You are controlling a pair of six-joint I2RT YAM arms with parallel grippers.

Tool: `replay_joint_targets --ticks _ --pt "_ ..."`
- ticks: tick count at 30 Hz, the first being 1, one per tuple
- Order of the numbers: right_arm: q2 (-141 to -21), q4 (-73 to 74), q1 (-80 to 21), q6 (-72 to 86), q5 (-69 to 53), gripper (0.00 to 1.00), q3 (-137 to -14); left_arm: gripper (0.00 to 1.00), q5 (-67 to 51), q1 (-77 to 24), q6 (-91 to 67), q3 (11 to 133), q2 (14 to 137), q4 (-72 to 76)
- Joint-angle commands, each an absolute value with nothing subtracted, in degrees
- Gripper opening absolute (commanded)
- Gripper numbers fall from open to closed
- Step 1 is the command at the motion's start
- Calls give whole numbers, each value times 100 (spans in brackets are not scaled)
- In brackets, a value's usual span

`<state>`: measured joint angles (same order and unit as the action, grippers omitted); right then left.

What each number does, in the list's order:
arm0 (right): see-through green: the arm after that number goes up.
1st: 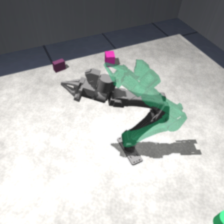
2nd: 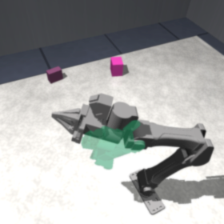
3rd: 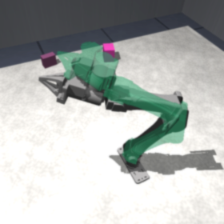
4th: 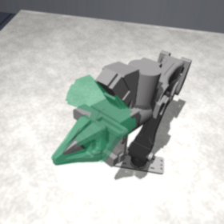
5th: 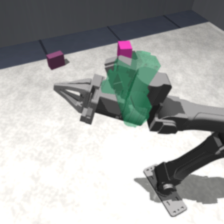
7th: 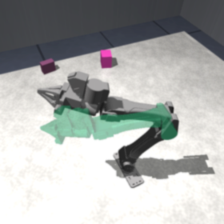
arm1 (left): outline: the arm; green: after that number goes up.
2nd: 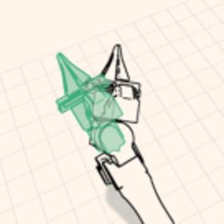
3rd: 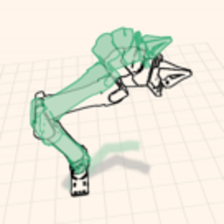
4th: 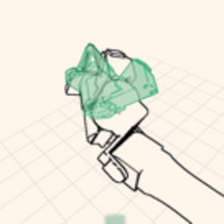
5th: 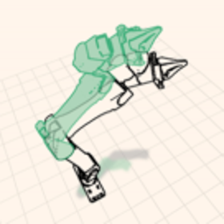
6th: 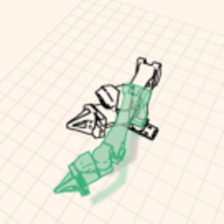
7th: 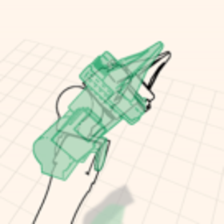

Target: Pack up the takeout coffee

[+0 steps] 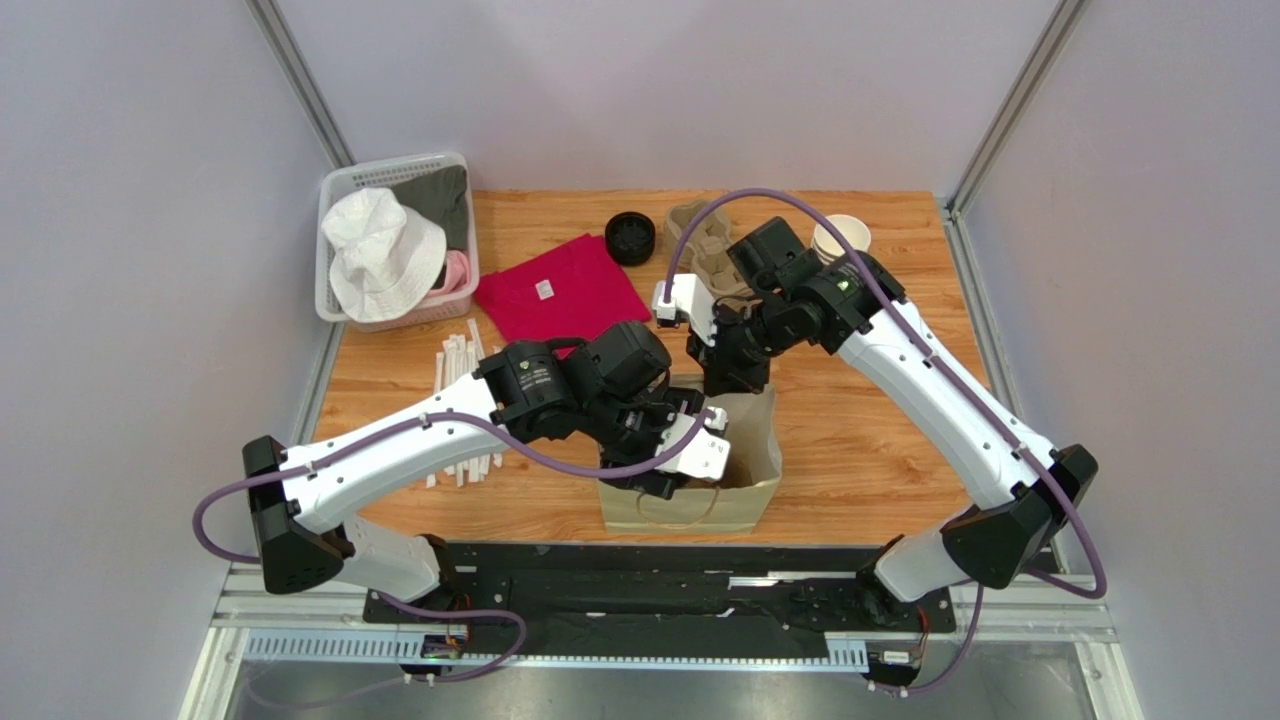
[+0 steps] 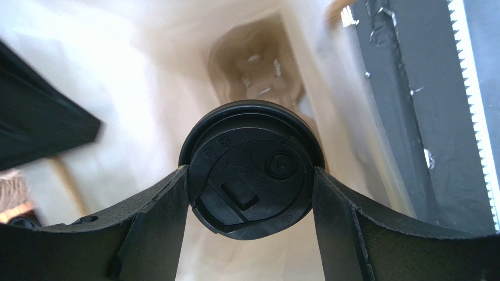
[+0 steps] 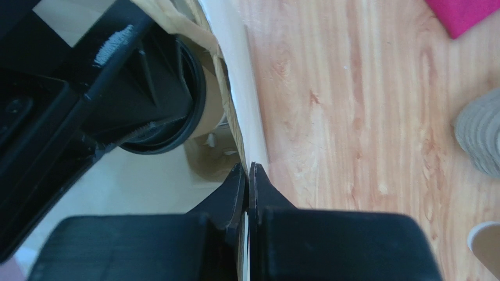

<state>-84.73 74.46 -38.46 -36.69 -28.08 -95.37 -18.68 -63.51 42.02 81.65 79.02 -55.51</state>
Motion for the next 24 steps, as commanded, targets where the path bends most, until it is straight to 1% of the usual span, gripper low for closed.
replay_joint_targets --ticks 1,3,6,12,17,22,24 --pt "-8139 6953 -3832 -3271 -2216 0 -9729 0 -1714 -6310 4237 7998 7647 -5397" --pt "-7938 6830 -3832 -2875 -1996 0 -9861 0 -1522 -6311 4219 7824 7559 -5239" --pt "-7683 6593 -3832 -2418 -2039 0 -9757 0 -1302 -6302 4219 7490 7357 -4975" --pt "-6883 6101 -3981 -1864 -2075 0 -8826 0 -993 -6310 4245 6874 7058 -4430" --pt "-6522 5941 -4350 -1591 -1837 0 -8552 0 -678 -6302 4280 6400 6803 -3948" --pt "-6355 5801 -4920 -1477 -1425 0 -8341 0 -369 -6302 4394 6082 6548 -3429" --pt "-6337 5714 -5001 -1380 -1310 0 -8288 0 -273 -6319 4456 5986 6513 -3340"
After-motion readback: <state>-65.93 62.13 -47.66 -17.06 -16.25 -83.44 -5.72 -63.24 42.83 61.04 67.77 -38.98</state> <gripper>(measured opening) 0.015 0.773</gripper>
